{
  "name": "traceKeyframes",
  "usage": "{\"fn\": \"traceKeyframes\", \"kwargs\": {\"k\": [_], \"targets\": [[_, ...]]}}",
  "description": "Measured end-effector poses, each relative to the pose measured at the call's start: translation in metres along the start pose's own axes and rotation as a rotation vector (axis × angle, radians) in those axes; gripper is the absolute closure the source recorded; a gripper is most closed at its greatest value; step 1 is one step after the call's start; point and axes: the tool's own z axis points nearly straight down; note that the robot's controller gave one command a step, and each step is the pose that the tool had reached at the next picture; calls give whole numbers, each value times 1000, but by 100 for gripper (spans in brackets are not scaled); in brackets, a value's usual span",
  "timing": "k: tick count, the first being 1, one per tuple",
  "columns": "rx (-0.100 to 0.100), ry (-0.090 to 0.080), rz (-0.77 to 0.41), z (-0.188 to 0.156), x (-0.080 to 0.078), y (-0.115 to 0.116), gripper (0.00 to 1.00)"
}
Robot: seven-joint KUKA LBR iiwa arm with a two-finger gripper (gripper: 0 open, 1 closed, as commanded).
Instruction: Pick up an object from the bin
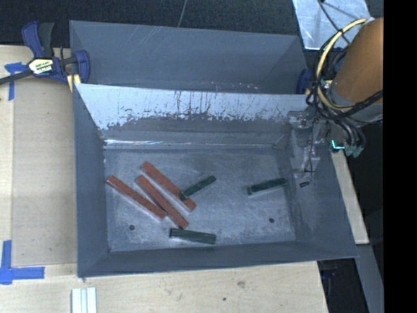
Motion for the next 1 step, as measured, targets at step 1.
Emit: {"fn": "traceKeyframes", "kwargs": {"k": [1], "targets": [[1, -8, -3, -3, -1, 1, 0]]}}
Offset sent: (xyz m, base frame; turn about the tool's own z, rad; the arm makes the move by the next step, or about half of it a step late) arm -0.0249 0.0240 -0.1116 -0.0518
